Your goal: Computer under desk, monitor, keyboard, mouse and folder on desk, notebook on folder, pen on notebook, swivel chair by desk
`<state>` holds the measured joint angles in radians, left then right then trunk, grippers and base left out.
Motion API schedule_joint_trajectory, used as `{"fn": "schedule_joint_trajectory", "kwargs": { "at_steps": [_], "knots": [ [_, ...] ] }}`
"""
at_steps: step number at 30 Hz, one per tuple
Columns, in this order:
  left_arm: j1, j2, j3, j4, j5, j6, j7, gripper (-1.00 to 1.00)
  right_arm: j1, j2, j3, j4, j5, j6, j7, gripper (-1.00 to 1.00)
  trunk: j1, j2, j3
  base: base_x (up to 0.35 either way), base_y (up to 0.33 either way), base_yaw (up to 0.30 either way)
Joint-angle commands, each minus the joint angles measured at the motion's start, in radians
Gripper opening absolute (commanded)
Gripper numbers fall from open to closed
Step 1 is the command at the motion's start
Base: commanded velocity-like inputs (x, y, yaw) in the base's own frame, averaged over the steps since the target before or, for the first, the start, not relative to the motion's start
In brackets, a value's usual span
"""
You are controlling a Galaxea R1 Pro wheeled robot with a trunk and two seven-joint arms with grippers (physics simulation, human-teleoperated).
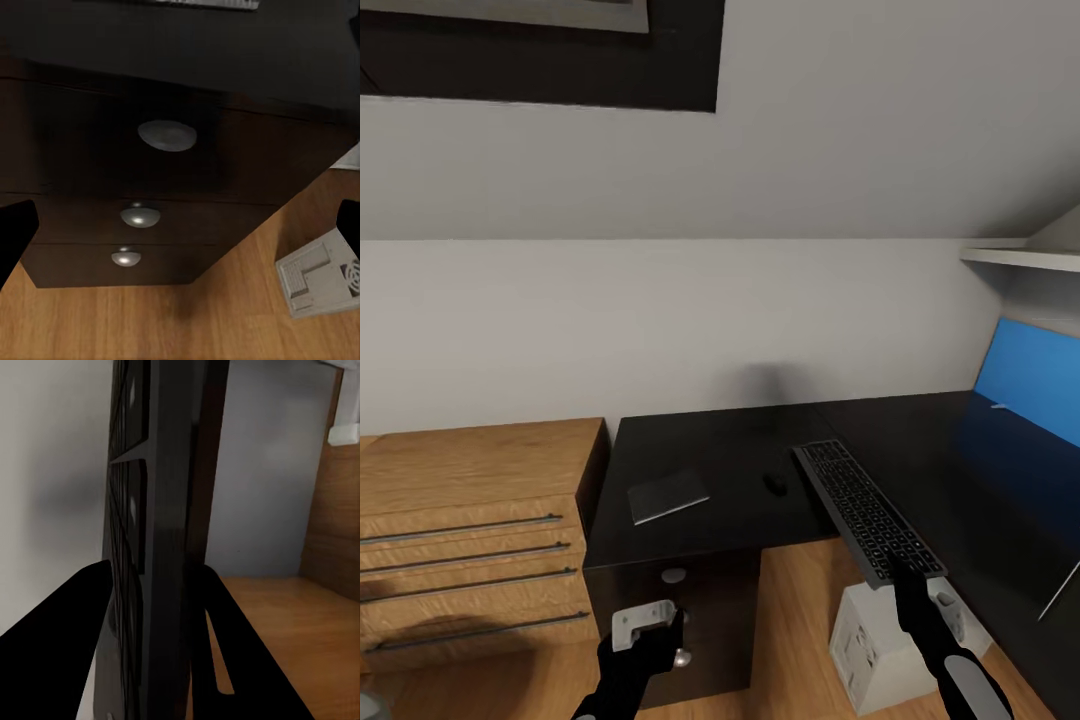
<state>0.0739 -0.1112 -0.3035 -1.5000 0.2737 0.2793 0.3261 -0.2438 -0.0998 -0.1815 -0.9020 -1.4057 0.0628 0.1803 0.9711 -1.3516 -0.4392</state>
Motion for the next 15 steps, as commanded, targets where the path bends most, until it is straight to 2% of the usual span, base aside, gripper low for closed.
{"fn": "schedule_joint_trajectory", "kwargs": {
  "at_steps": [1,8,15],
  "knots": [
    [0.0,0.001,-0.001,-0.002,0.009,0.002,0.007,1.0,0.0,0.0,-0.001,0.003,-0.009,0.006,-0.026,-1.0,0.0,0.0,-0.001,0.156,0.0,0.0],
    [0.0,0.002,-0.002,-0.002,0.01,0.002,0.007,1.0,0.0,0.0,-0.001,0.004,-0.007,0.0,-0.027,-1.0,0.0,0.0,-0.001,0.223,0.0,0.0],
    [0.0,0.002,-0.002,-0.002,0.01,0.004,0.007,1.0,0.0,0.0,-0.001,0.005,-0.007,-0.001,-0.027,-1.0,0.0,0.0,-0.001,0.056,0.0,0.0]
  ]
}}
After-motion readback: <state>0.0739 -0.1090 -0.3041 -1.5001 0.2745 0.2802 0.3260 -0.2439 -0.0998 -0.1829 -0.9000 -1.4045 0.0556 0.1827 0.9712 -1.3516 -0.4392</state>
